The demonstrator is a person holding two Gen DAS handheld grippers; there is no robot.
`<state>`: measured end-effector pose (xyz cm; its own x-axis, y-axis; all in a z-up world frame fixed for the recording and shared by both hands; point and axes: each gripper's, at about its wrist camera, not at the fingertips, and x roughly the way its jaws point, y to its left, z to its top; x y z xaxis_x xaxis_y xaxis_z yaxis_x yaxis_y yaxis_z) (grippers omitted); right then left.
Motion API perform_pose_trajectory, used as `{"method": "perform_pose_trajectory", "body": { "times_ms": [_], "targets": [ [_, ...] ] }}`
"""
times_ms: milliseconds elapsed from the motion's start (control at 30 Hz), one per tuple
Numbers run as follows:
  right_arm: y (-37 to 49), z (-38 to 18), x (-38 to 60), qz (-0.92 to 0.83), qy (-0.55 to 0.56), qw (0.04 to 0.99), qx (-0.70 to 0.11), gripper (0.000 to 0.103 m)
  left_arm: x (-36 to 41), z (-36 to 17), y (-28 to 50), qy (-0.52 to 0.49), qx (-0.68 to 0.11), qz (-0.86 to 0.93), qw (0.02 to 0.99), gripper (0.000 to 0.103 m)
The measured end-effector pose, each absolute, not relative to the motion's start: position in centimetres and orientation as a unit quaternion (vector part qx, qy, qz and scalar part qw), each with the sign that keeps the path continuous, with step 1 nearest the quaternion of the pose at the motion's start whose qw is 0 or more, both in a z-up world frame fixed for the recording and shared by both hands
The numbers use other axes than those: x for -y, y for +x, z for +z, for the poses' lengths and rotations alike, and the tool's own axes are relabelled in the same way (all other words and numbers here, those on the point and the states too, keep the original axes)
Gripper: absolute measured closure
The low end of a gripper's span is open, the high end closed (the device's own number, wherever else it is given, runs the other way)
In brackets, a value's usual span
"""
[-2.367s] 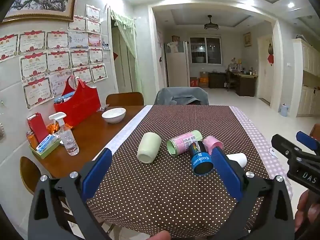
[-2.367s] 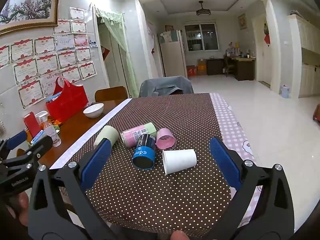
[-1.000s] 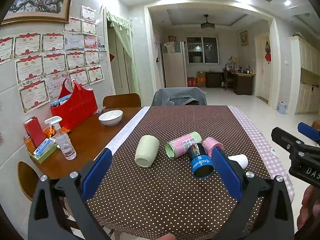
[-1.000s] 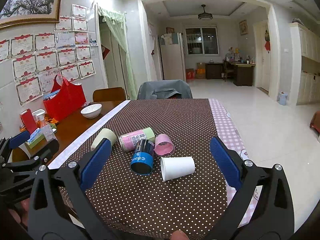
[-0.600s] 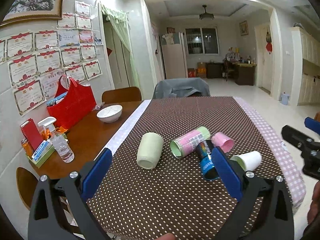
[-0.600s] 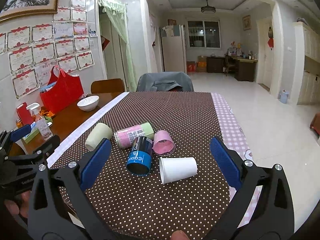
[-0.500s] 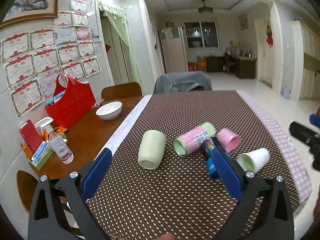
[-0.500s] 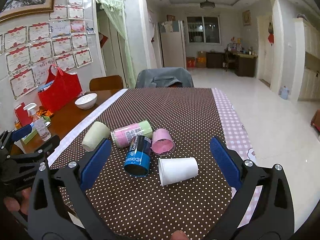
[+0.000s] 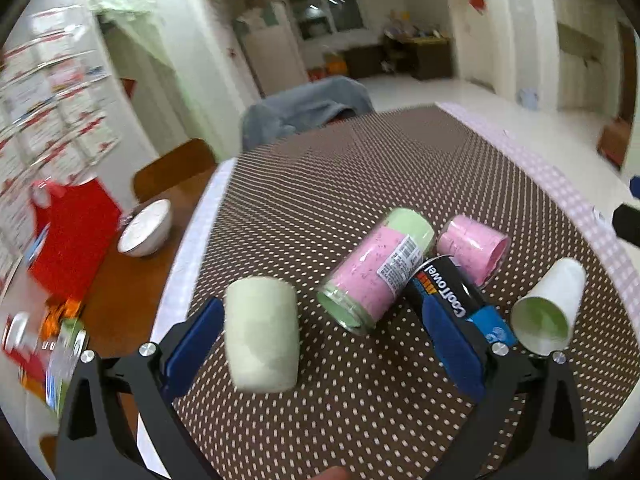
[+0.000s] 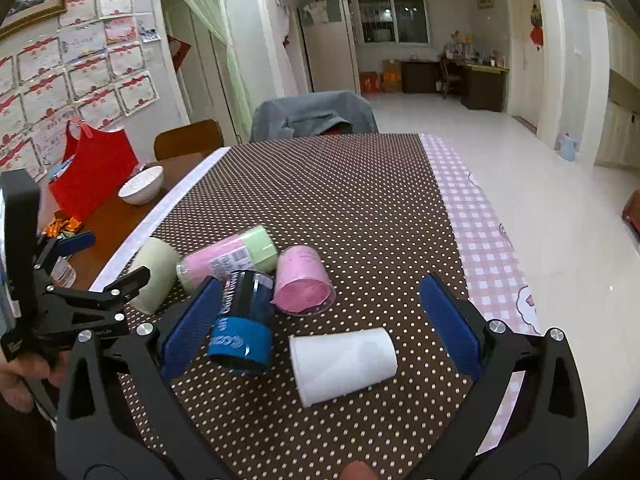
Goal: Flip cup upside down
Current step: 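Reach the left gripper to the pink-and-green container and close on it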
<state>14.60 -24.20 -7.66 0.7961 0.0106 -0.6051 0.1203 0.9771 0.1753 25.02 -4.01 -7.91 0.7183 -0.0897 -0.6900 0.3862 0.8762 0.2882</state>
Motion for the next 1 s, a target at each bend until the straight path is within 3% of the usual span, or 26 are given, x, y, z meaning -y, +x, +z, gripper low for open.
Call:
{"method": "perform_pose_trajectory", "body": {
  "times_ms": [467, 900, 1000],
  "targets": [
    [19.2, -10.8, 27.1, -0.052, 0.142, 0.923, -0.355, 0.006, 7.6, -14.2, 33.0, 0.321, -0.427, -0.213, 0.818, 0.005],
    [20.3, -12.3, 29.0, -0.058, 0.156, 0.915, -0.367, 0.006, 9.5, -17.6, 38.6, 0.303, -0.519, -0.245, 0.761, 0.006],
    [20.3, -12.5, 29.2, -0.058, 0.16, 0.914, -0.368, 0.006, 9.9, -17.8, 39.7, 0.29, -0.531, -0.252, 0.755, 0.012]
  ]
}}
